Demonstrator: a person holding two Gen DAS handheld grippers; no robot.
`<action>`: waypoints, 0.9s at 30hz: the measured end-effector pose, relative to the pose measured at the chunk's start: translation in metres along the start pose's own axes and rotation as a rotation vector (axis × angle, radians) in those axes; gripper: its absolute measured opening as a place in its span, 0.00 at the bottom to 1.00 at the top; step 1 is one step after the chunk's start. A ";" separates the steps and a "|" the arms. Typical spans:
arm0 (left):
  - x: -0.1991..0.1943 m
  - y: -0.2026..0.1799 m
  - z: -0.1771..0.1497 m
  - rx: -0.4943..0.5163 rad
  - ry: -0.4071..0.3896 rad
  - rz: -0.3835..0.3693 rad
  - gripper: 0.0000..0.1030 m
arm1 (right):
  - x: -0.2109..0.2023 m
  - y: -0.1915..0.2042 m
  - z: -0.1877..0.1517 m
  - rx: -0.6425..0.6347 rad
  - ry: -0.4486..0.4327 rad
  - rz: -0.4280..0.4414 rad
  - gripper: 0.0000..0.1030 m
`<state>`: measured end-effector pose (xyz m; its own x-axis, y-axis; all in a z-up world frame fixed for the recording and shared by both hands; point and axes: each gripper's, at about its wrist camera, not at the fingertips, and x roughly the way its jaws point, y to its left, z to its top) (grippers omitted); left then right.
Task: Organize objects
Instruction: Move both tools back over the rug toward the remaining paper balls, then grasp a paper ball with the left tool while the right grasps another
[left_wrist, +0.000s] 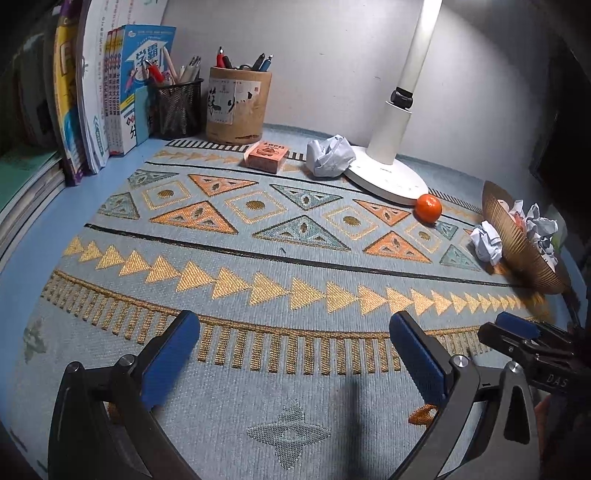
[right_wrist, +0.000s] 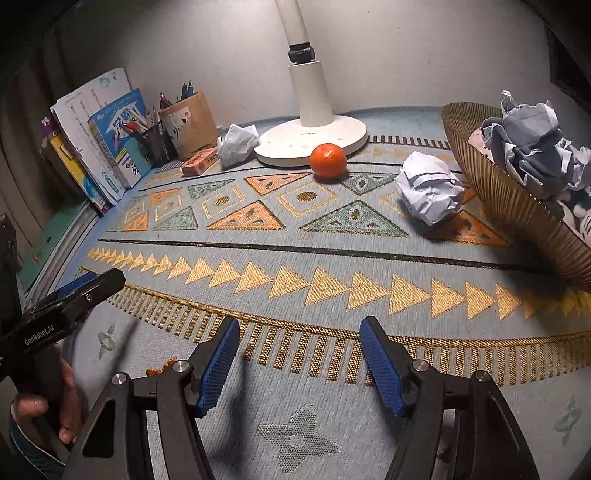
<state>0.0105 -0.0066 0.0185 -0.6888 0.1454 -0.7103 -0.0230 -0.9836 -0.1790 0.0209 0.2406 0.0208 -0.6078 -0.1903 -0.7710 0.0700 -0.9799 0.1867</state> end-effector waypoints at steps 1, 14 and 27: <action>0.001 -0.001 0.001 0.004 0.010 -0.006 0.99 | -0.001 -0.004 0.001 0.024 -0.004 -0.013 0.64; 0.086 -0.035 0.141 0.139 0.017 -0.131 0.99 | 0.021 -0.068 0.061 0.450 -0.025 -0.166 0.64; 0.166 -0.048 0.155 0.163 0.072 -0.109 0.58 | 0.039 -0.070 0.079 0.434 -0.114 -0.216 0.65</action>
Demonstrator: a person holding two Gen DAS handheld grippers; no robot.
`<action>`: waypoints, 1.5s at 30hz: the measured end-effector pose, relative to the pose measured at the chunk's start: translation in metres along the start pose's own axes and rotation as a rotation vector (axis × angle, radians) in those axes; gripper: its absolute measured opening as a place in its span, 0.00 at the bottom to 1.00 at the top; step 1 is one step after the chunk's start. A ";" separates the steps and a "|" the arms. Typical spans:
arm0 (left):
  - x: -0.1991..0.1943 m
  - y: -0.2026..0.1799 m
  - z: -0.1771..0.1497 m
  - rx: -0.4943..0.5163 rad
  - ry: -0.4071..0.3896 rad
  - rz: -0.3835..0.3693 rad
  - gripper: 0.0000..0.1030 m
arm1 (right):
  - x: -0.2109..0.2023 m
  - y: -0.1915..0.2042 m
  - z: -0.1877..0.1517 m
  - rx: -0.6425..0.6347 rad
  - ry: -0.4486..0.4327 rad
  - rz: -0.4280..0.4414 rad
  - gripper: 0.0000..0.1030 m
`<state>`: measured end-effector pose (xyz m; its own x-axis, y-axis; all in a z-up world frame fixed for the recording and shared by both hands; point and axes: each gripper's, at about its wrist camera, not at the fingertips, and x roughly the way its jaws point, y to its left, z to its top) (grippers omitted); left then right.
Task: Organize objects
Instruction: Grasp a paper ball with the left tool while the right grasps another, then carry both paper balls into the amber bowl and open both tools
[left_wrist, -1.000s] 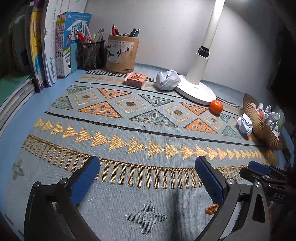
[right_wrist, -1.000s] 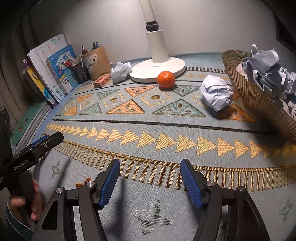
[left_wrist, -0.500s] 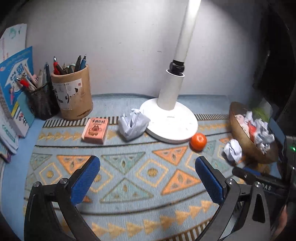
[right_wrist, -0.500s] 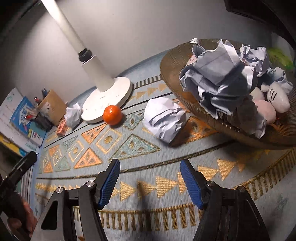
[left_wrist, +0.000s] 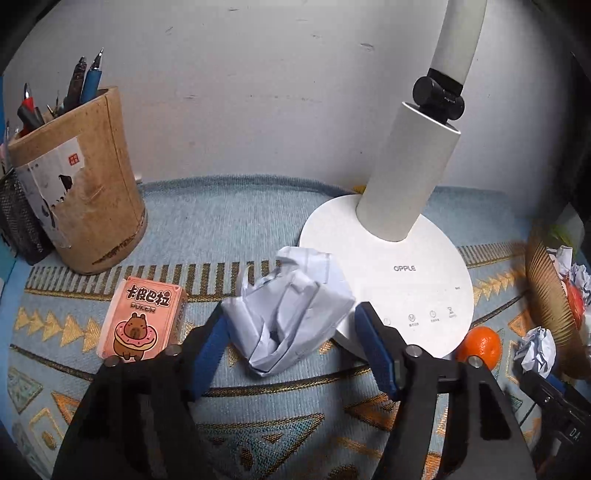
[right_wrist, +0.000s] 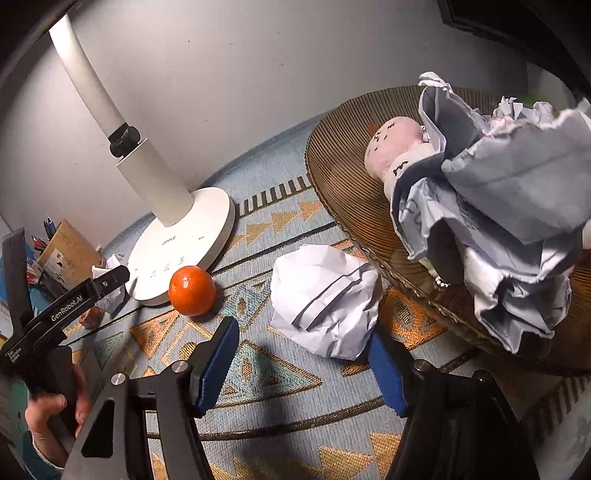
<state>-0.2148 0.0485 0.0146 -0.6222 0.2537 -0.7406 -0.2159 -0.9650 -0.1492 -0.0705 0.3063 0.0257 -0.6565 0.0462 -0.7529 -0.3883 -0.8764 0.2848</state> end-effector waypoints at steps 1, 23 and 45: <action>-0.002 0.001 -0.001 -0.004 -0.006 0.000 0.56 | 0.000 0.000 0.000 0.001 -0.005 0.005 0.58; -0.153 -0.033 -0.163 -0.126 -0.037 0.002 0.56 | -0.084 0.021 -0.105 -0.520 0.213 0.406 0.43; -0.157 -0.040 -0.179 -0.114 -0.101 0.022 0.56 | -0.081 0.004 -0.101 -0.351 0.169 0.344 0.52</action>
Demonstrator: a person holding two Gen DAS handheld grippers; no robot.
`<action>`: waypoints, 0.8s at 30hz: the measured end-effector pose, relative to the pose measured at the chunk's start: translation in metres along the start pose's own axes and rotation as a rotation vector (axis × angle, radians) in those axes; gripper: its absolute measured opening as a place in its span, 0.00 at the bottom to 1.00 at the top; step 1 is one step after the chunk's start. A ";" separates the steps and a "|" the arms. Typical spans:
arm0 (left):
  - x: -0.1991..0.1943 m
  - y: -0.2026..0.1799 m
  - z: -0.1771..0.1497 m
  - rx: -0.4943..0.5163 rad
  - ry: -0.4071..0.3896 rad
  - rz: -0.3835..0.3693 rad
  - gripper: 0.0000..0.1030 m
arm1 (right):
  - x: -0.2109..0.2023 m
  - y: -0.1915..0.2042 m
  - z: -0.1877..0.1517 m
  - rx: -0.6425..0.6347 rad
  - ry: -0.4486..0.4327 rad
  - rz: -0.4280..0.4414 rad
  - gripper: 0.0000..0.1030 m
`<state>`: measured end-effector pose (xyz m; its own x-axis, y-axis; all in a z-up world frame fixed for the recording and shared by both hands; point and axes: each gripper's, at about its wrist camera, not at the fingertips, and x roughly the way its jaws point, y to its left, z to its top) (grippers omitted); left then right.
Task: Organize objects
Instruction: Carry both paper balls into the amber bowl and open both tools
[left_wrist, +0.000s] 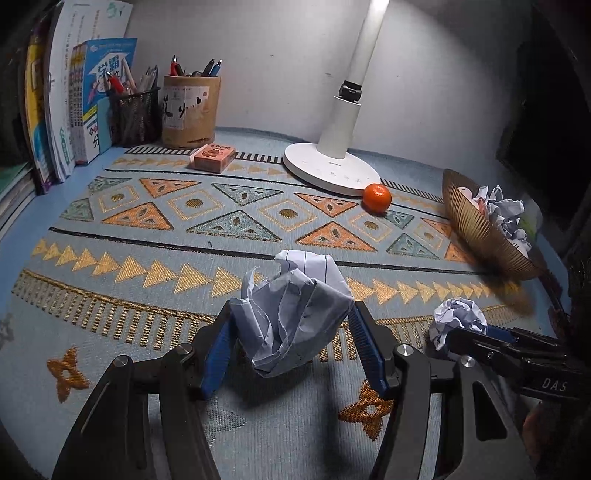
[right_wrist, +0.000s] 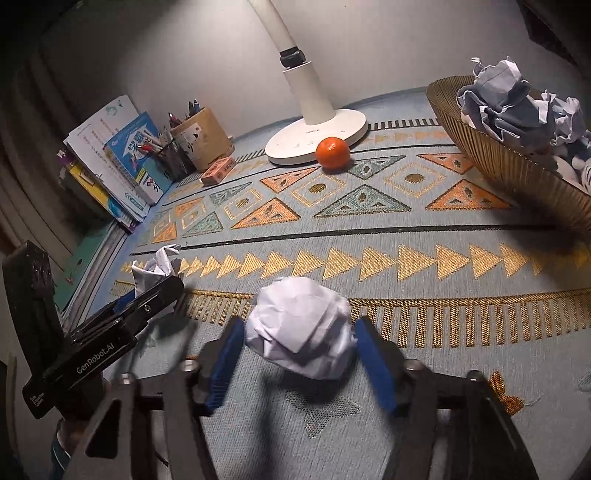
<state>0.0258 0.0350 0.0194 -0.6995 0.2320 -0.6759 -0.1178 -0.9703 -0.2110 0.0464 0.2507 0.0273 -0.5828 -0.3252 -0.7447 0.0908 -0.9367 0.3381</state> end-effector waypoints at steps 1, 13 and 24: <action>0.000 0.000 0.000 0.001 0.001 0.000 0.56 | -0.002 0.000 -0.001 -0.005 -0.006 0.007 0.50; -0.015 -0.077 0.041 0.072 -0.053 -0.164 0.56 | -0.110 -0.053 0.033 0.047 -0.266 -0.029 0.50; 0.082 -0.222 0.143 0.176 0.037 -0.467 0.56 | -0.173 -0.160 0.075 0.195 -0.448 -0.151 0.52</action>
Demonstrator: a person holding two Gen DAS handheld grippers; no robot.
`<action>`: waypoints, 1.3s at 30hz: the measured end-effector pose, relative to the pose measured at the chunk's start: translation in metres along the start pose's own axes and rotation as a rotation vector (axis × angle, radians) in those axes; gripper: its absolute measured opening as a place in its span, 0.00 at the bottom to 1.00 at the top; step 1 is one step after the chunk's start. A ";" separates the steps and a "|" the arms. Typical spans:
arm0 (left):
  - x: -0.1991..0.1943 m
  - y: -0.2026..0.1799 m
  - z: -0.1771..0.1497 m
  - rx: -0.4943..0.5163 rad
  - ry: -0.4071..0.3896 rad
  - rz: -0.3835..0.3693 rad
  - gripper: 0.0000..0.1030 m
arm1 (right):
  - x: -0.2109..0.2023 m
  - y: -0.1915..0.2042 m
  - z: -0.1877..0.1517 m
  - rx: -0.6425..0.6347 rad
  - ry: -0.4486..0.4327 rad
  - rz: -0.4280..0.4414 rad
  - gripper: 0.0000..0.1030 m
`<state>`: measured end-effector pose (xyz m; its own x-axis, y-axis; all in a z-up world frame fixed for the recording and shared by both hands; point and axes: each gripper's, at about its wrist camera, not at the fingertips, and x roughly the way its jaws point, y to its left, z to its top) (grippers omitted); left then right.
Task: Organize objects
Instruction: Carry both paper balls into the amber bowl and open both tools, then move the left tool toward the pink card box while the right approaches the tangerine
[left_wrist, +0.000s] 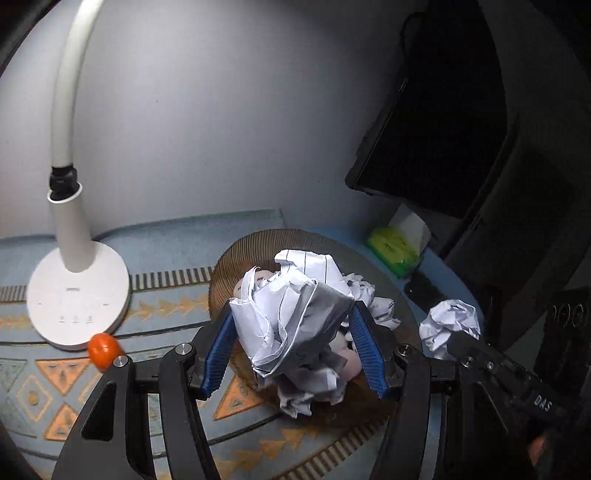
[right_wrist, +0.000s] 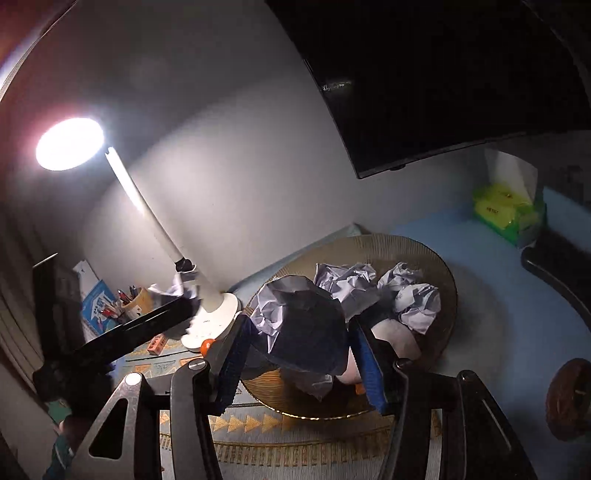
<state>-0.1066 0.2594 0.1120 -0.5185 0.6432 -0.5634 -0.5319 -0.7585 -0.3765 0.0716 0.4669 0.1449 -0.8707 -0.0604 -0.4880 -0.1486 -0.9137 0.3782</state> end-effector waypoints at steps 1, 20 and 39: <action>0.011 0.000 0.002 0.002 0.007 0.001 0.56 | 0.005 -0.002 0.001 -0.011 0.010 -0.030 0.52; -0.024 0.009 -0.014 0.013 0.043 0.005 0.76 | 0.006 -0.023 -0.015 0.054 0.054 -0.063 0.67; -0.200 0.174 -0.167 -0.267 -0.066 0.594 0.99 | 0.078 0.154 -0.121 -0.185 0.281 0.130 0.89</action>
<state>0.0157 -0.0186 0.0363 -0.7172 0.1055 -0.6888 0.0379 -0.9811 -0.1898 0.0375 0.2730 0.0703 -0.7101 -0.2651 -0.6523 0.0642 -0.9469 0.3149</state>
